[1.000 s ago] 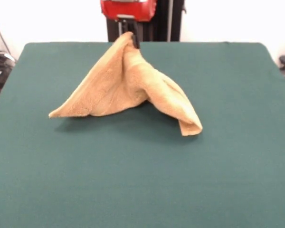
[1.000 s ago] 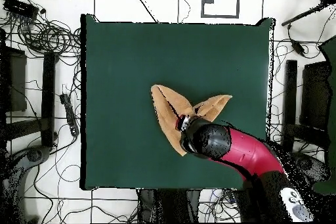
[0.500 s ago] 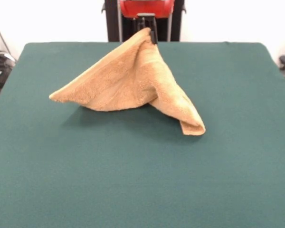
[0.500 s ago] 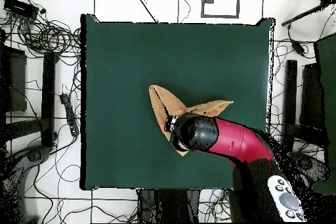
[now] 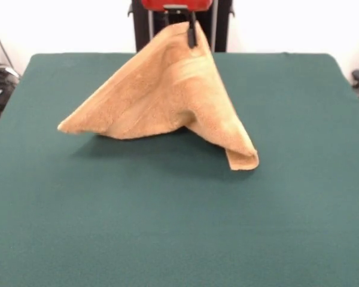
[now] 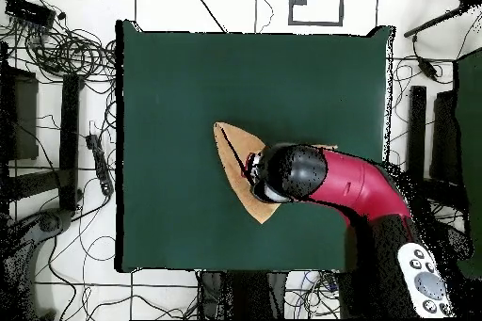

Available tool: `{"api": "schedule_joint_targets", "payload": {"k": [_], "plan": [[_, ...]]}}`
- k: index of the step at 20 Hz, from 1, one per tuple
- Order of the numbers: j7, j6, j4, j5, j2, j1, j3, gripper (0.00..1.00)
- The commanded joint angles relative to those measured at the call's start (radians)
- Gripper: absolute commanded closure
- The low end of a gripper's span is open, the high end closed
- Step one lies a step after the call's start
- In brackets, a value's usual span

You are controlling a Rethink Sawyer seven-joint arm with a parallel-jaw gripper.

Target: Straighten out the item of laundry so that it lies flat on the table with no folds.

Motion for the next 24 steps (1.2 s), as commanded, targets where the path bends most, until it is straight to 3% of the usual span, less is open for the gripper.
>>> {"api": "schedule_joint_targets", "payload": {"k": [1, 7, 11, 14, 17, 21, 24], "plan": [[-0.126, 0.052, -0.060, -0.064, 0.023, -0.003, 0.114, 0.00], [-0.134, 0.073, -0.109, -0.108, -0.013, 0.004, 0.098, 0.00], [-0.241, 0.182, -0.231, -0.147, -0.076, -0.023, 0.121, 0.00], [-0.333, 0.220, -0.327, -0.188, -0.070, -0.051, 0.162, 0.00], [-0.356, 0.250, -0.362, -0.212, -0.065, -0.063, 0.186, 0.00], [-0.275, 0.189, -0.257, -0.212, -0.113, -0.077, 0.180, 0.00], [-0.127, 0.010, -0.016, -0.173, -0.212, -0.073, 0.145, 0.00]]}}
